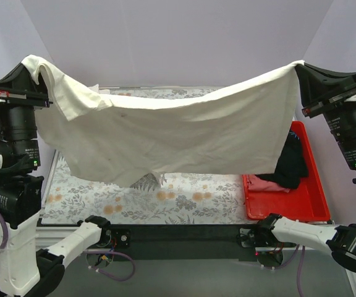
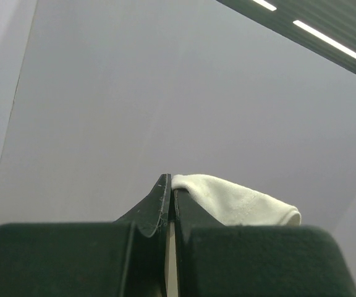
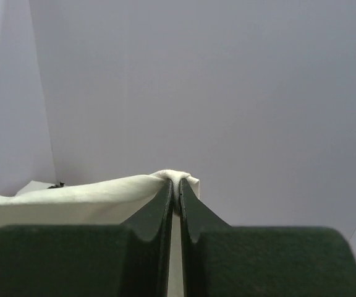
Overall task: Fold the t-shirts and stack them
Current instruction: Flatten the tshirt out
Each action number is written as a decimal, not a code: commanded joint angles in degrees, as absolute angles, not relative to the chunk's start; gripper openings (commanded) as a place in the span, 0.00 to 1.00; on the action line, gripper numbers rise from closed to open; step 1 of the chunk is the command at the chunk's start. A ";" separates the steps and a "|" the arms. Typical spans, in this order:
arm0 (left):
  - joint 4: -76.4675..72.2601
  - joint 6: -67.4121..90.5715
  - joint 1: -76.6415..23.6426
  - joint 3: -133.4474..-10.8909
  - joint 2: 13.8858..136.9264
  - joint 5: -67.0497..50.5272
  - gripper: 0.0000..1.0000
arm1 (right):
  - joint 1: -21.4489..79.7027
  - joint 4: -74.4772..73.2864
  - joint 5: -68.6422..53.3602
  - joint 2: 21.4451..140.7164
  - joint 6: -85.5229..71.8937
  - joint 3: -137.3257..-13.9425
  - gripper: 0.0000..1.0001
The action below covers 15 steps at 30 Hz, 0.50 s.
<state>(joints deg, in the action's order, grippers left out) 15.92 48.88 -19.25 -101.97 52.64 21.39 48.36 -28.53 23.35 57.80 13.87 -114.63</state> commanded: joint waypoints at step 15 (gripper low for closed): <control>11.25 54.40 -7.75 -101.32 86.71 5.20 0.00 | 30.43 -15.91 14.61 81.10 10.72 -102.65 0.01</control>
